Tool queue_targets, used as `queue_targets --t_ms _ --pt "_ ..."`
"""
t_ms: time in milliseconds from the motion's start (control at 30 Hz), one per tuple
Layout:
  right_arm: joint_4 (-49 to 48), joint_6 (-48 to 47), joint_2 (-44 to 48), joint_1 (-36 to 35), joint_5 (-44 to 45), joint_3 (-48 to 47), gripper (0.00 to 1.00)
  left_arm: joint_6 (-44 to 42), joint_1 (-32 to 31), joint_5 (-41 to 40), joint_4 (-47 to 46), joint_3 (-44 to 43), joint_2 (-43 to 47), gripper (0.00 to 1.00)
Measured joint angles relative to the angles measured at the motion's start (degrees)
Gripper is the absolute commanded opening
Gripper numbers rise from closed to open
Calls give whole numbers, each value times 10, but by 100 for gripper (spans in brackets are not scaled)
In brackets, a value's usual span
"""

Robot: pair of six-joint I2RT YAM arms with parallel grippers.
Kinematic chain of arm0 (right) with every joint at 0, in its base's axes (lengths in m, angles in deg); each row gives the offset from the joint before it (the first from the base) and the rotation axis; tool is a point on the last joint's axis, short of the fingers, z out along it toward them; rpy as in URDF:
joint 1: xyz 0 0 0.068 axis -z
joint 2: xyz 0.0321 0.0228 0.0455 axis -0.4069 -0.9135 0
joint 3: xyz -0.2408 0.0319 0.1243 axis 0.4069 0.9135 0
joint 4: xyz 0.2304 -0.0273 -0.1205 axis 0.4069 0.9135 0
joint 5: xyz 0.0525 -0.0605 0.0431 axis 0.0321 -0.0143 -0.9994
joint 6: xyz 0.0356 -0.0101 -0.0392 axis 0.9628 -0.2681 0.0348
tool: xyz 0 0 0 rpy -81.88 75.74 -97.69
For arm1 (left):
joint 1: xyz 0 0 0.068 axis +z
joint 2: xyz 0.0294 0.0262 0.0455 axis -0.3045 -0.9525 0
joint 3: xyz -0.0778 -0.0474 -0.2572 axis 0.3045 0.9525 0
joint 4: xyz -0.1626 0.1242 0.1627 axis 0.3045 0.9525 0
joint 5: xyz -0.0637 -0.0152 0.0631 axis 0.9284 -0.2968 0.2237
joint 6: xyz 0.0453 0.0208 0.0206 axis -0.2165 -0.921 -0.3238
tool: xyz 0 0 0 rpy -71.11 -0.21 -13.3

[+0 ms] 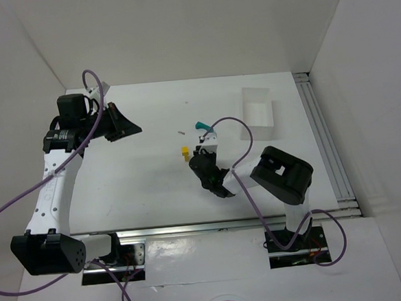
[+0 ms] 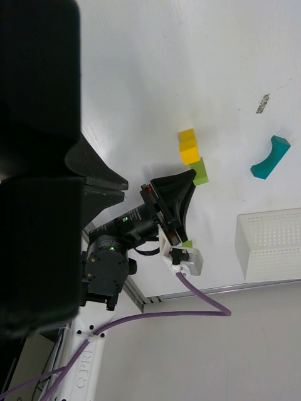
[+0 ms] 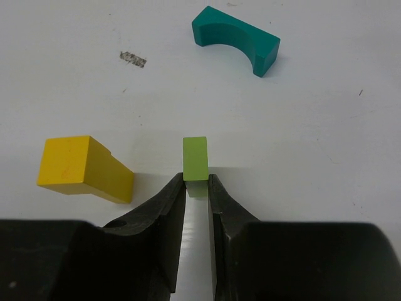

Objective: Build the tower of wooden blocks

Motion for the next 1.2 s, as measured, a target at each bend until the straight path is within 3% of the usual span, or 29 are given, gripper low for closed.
queue_targets --t_ms 533,733,1200 --pt "17 12 -12 -5 13 -10 26 0 0 0 0 2 0 0" --pt "18 15 -12 -5 18 -10 37 0 0 0 0 2 0 0" --pt "18 15 -12 -5 19 -10 42 0 0 0 0 2 0 0"
